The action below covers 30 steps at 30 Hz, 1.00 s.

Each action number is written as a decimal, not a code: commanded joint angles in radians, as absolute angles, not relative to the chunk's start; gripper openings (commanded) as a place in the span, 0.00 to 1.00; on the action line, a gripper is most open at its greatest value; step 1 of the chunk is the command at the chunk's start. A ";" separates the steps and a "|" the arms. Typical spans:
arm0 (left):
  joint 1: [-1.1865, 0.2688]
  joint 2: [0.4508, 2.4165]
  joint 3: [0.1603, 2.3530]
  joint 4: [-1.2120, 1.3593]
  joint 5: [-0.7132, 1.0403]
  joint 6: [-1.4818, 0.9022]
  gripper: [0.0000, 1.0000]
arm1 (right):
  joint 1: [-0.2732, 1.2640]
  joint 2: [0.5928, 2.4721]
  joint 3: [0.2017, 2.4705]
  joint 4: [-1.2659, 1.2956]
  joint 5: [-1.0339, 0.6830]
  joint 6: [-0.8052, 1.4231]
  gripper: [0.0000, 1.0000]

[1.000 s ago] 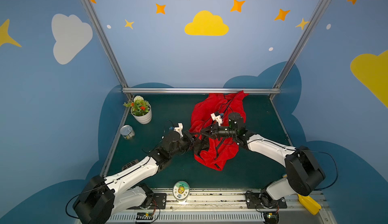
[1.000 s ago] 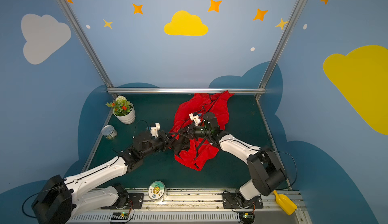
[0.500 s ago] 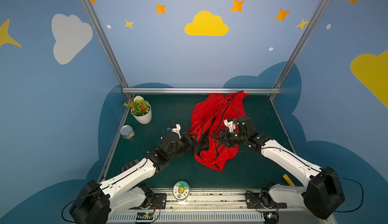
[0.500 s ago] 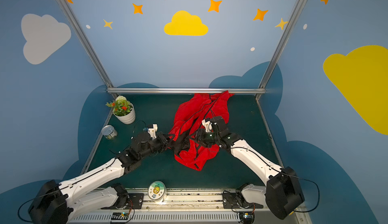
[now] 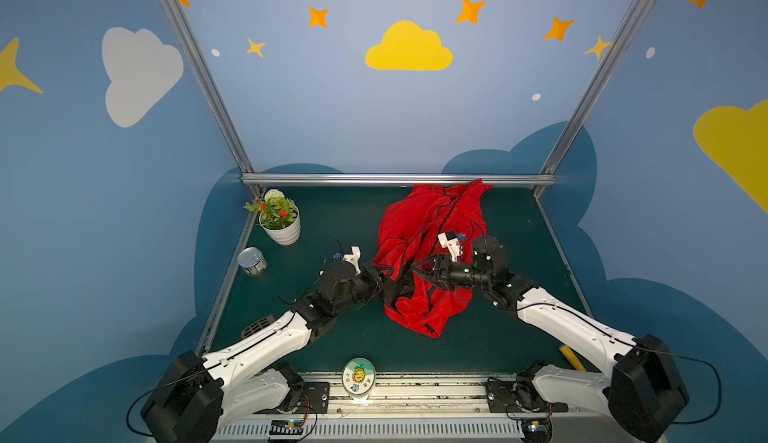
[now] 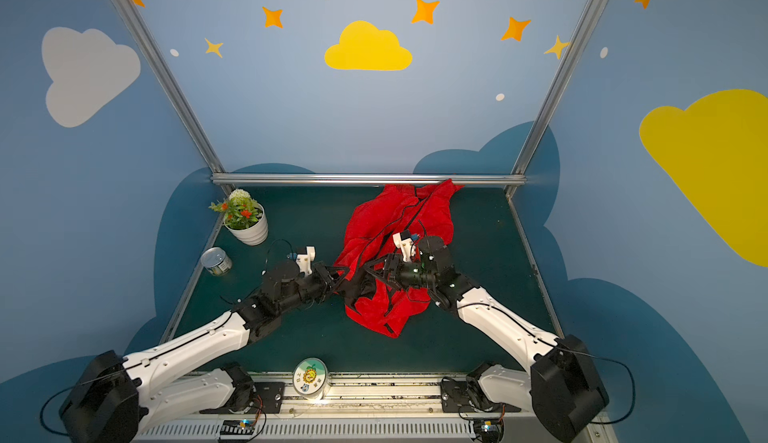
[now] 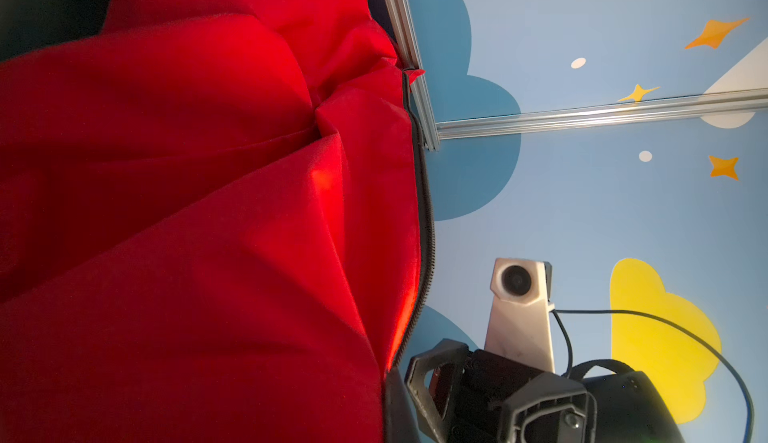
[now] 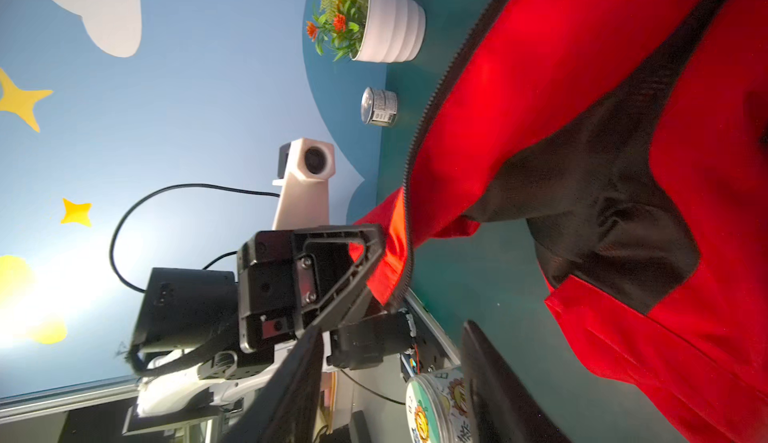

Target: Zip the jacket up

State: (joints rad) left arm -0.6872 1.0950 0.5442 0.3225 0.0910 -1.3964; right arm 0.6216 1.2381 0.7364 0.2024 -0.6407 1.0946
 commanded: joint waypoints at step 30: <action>-0.683 1.058 0.537 0.359 0.111 -1.405 0.16 | 0.660 1.439 0.830 0.408 -0.719 1.172 0.00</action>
State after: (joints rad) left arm -0.6853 1.0821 0.5442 0.3473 0.1024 -1.4155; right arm 0.6559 1.4273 0.7841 0.3786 -0.7021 1.1831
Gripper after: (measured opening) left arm 0.159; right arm 0.056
